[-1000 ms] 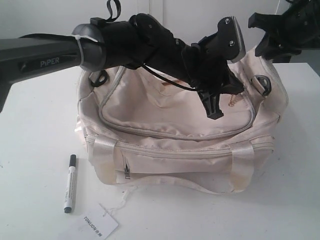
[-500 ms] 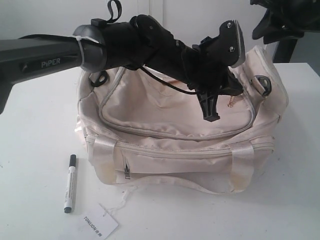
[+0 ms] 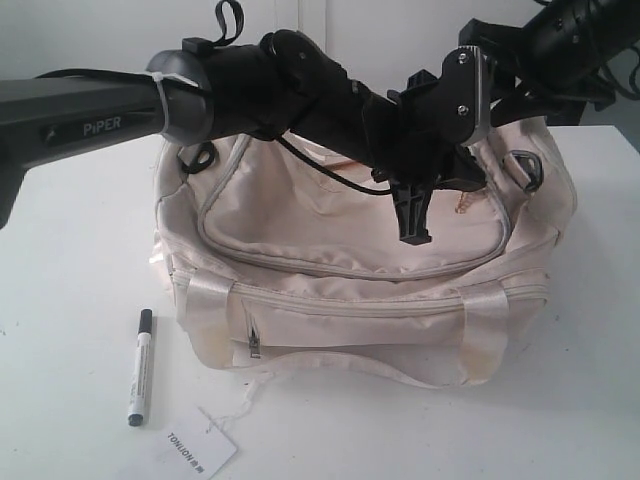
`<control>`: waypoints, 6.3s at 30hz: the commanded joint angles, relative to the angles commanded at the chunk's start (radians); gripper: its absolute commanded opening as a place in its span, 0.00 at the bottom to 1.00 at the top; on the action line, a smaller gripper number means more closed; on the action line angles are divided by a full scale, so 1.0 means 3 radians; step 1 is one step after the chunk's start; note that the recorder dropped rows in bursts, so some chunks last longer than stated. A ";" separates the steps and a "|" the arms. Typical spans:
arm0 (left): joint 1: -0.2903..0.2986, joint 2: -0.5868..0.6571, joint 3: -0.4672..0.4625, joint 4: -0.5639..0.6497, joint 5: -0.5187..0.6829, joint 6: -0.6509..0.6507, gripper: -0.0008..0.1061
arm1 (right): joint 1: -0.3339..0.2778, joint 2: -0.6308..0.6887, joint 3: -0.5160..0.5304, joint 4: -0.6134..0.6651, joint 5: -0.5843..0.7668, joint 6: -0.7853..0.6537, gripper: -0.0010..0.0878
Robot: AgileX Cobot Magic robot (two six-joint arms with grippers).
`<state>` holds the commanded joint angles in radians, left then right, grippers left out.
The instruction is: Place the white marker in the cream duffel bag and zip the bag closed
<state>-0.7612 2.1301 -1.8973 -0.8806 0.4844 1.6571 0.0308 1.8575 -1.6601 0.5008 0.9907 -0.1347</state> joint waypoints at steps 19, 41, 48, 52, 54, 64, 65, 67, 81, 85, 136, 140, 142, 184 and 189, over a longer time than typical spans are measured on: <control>0.0000 0.0000 0.0000 -0.0028 -0.0189 0.0170 0.01 | 0.0000 0.0236 0.0000 0.0006 0.0074 0.0017 0.43; 0.0000 0.0000 0.0000 -0.0102 0.0068 -0.0013 0.01 | -0.0007 0.0131 -0.0005 0.0159 -0.0009 -0.0013 0.01; 0.0000 0.0000 0.0000 -0.0378 0.0321 -0.0045 0.01 | -0.0007 0.0117 -0.0005 0.0162 -0.0016 -0.0013 0.01; 0.0000 0.0000 0.0000 -0.0552 0.0413 -0.0045 0.01 | -0.0007 0.0119 -0.0005 0.0168 -0.0016 -0.0013 0.01; 0.0000 0.0000 0.0000 -0.0552 0.0448 -0.0086 0.01 | -0.0007 0.0119 -0.0005 0.0176 -0.0016 -0.0013 0.01; 0.0000 -0.0006 0.0000 -0.0552 0.0725 -0.0769 0.01 | -0.0007 0.0119 -0.0005 0.0200 -0.0023 -0.0013 0.01; 0.0000 -0.0006 0.0000 -0.0552 0.0768 -0.0785 0.01 | -0.0007 0.0119 -0.0005 0.0211 -0.0023 -0.0013 0.01; 0.0000 -0.0006 0.0000 -0.0552 0.0864 -0.0846 0.01 | -0.0007 0.0119 -0.0005 0.0227 -0.0023 -0.0013 0.01; 0.0007 -0.0006 0.0000 -0.0501 0.1341 -0.1677 0.01 | -0.0007 0.0119 -0.0005 0.0242 -0.0029 -0.0013 0.01; 0.0007 -0.0006 0.0000 -0.0501 0.1451 -0.1808 0.01 | -0.0007 0.0104 -0.0005 0.0242 -0.0036 -0.0013 0.01; 0.0000 -0.0043 0.0000 -0.0173 0.2075 -0.1462 0.01 | -0.0106 -0.0048 -0.0007 0.0138 -0.0269 -0.0209 0.01; 0.0000 -0.0043 0.0000 -0.0355 0.2000 -0.1332 0.01 | -0.0106 -0.0040 -0.0007 0.0133 -0.0322 -0.0209 0.08; 0.0000 -0.0043 0.0000 -0.0417 0.1938 -0.1332 0.01 | -0.0106 -0.0009 -0.0007 0.0133 -0.0358 -0.0209 0.12; 0.0000 -0.0043 0.0000 -0.0501 0.1579 -0.1324 0.01 | 0.0025 -0.0458 0.0424 -0.0014 0.0648 0.0202 0.45; 0.0000 -0.0043 0.0000 -0.0501 0.1586 -0.1324 0.01 | 0.0106 -0.0458 0.0548 -0.0131 0.0504 0.0202 0.45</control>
<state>-0.7611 2.1172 -1.8973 -1.0309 0.9601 1.2598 0.0627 1.7203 -1.4957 0.4615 1.1418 -0.0742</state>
